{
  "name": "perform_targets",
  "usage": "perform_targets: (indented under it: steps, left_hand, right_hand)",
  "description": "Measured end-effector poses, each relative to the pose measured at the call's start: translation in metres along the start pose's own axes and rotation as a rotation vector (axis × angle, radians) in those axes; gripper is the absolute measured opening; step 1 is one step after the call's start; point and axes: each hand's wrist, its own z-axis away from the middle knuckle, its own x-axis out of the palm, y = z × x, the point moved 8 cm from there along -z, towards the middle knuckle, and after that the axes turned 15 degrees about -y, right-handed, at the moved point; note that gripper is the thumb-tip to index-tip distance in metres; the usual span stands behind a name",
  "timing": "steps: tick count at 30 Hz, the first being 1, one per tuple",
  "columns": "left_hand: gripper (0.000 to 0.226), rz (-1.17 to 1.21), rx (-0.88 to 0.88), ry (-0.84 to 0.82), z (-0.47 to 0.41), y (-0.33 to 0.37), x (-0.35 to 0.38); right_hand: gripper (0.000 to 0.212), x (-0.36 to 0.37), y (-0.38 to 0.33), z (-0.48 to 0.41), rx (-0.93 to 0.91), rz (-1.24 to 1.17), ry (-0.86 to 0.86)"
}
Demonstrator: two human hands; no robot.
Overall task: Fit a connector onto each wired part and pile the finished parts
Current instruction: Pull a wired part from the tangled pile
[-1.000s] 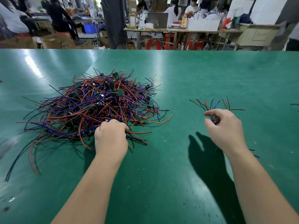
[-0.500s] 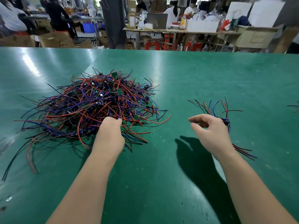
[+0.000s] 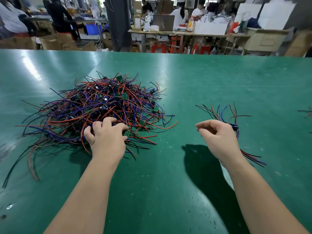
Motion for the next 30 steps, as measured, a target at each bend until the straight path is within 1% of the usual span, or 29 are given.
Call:
perform_targets:
  steps: [3,6,8,10,14,17,18,19,22,26,28,30]
  left_hand:
    - [0.022,0.06,0.049,0.083,0.004,0.006,-0.008]
    - [0.026,0.151,0.175,0.269,0.017,0.023,-0.027]
    - [0.026,0.248,0.301,0.391,0.03,0.036,-0.041]
    - [0.028,0.339,0.431,0.441,0.042,0.049,-0.046]
    - [0.028,0.398,0.58,0.426,0.057,0.07,-0.045]
    - [0.027,0.425,0.689,0.354,0.061,0.08,-0.041]
    - [0.027,0.41,0.716,0.335,0.062,0.084,-0.04]
    - [0.027,0.392,0.737,0.321,0.064,0.087,-0.038]
    - [0.031,0.357,0.77,0.305,0.067,0.092,-0.036]
    - [0.045,0.364,0.769,0.296,0.069,0.095,-0.034]
    - [0.049,0.391,0.755,0.283,0.066,0.093,-0.034]
    - [0.05,0.413,0.742,0.245,0.063,0.091,-0.032]
  right_hand:
    - [0.027,0.0,-0.002,0.001,0.006,-0.015,0.0]
    - [0.028,0.006,-0.004,0.003,0.023,-0.095,-0.028]
    - [0.027,0.017,-0.005,0.005,0.044,-0.181,-0.1]
    - [0.025,0.034,-0.008,0.008,0.059,-0.266,-0.221]
    - [0.022,0.062,-0.021,0.015,0.028,-0.45,-0.449]
    - [0.021,0.072,-0.034,0.019,-0.055,-0.67,-0.555]
    - [0.025,0.072,-0.037,0.02,-0.086,-0.707,-0.565]
    - [0.028,0.071,-0.04,0.02,-0.121,-0.702,-0.557]
    - [0.028,0.066,-0.043,0.018,-0.205,-0.565,-0.451]
    - [0.027,0.061,-0.038,0.015,-0.201,-0.506,-0.345]
    - [0.028,0.059,-0.036,0.014,-0.19,-0.481,-0.325]
    - [0.024,0.061,-0.036,0.014,-0.201,-0.456,-0.335]
